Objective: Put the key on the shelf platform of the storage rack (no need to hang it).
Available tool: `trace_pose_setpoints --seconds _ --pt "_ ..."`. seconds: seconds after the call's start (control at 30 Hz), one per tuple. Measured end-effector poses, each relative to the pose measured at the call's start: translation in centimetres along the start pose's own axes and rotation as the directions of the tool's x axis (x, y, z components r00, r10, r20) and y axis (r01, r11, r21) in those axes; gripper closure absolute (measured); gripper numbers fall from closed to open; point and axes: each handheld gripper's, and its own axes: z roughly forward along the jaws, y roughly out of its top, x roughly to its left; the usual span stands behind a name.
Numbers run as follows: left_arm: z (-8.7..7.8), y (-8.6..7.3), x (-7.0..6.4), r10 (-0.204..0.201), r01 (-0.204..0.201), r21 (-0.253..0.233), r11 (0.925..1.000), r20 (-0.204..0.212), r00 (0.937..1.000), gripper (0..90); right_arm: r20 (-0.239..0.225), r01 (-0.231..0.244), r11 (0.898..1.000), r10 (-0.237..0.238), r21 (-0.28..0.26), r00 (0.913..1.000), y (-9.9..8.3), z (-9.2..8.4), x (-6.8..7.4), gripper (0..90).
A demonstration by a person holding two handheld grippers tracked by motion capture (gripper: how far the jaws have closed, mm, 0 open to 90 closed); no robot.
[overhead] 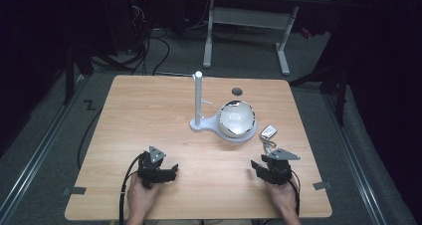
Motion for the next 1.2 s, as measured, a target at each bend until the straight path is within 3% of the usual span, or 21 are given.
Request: trace_pose_setpoints --seconds 0.1,0.47,0.77,1.2 --pt "0.0 0.0 0.0 -0.001 0.001 -0.001 1.0000 0.000 1.0000 15.5 0.015 0.009 1.000 -0.009 -0.005 0.9998 0.3 -0.4 -0.3 52.0" --pt "0.0 0.0 0.0 0.002 -0.002 0.000 1.0000 -0.001 1.0000 15.5 0.050 -0.037 0.999 0.038 -0.025 0.9980 0.4 -1.4 -1.9 53.4" --pt "0.0 0.0 0.0 -0.001 0.001 0.000 1.0000 0.001 1.0000 15.4 0.066 -0.048 0.999 0.049 -0.025 0.9966 1.2 -1.8 -3.6 53.6" --pt "0.0 0.0 0.0 -0.001 0.001 0.000 1.0000 -0.001 1.0000 15.4 0.063 -0.082 0.996 0.080 0.037 0.9948 1.7 0.3 -5.6 61.9"
